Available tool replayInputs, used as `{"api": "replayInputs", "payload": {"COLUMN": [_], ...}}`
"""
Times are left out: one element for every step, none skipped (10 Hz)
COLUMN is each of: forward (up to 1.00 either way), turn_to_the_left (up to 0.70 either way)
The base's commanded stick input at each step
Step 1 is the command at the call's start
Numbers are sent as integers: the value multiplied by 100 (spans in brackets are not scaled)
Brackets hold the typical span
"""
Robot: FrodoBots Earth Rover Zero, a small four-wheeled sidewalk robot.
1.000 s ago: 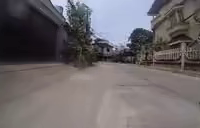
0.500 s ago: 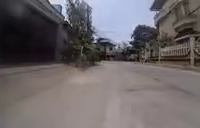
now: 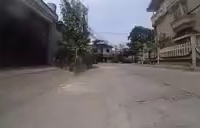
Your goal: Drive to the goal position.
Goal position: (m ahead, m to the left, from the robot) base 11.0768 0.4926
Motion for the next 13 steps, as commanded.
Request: {"api": "replayInputs", "payload": {"forward": [100, 100, 100, 100, 100, 100, 100, 100, 100, 100, 100, 100, 100], "turn_to_the_left": [-2, -2, -2, -3, -14, -39, -40, -40, -38, -31, -16, -4, -2]}}
